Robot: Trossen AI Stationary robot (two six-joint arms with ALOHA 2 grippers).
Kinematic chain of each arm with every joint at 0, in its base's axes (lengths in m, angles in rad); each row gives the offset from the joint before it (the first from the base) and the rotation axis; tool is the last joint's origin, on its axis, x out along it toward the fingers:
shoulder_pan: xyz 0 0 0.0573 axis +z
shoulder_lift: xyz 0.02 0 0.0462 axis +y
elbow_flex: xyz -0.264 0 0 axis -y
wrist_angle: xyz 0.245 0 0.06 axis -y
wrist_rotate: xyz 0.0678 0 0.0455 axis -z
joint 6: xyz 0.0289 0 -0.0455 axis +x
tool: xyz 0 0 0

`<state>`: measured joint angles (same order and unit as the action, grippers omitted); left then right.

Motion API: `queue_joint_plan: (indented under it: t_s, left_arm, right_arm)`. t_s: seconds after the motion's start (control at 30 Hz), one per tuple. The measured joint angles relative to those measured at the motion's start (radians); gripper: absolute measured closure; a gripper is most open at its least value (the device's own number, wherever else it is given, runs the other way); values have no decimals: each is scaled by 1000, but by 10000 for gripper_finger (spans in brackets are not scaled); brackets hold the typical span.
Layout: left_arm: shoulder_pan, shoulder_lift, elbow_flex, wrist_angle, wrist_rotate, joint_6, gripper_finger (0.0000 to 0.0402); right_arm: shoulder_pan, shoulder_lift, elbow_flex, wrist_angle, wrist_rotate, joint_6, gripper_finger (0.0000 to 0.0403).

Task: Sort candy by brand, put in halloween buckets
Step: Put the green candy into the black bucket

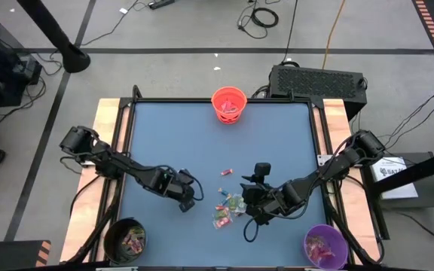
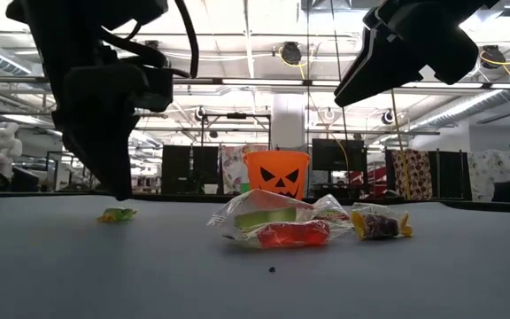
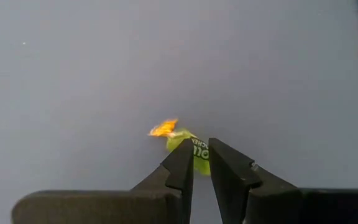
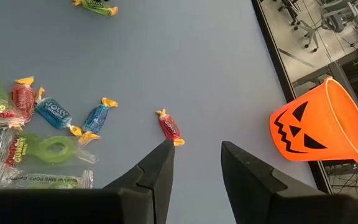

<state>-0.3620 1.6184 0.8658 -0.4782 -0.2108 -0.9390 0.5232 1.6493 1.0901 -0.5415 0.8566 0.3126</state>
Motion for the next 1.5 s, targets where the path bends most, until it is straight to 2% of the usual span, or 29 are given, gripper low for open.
queue_joint_plan:
  t_s: [0.23,0.57,0.67,1.0,1.5]
  left_arm:
    - [-1,0,0,-12,-23,-48,342]
    - [-9,0,0,-6,-55,-109,276]
    - [-20,0,0,-6,-54,-105,275]
    - [-35,0,0,-26,-101,-258,274]
    - [-31,99,5,-5,-93,-275,274]
  right_arm:
    - [0,0,0,0,0,0,277]
    - [0,0,0,0,0,0,277]
    - [0,0,0,0,0,0,277]
    - [0,0,0,0,0,0,277]
    - [0,0,0,0,1,0,277]
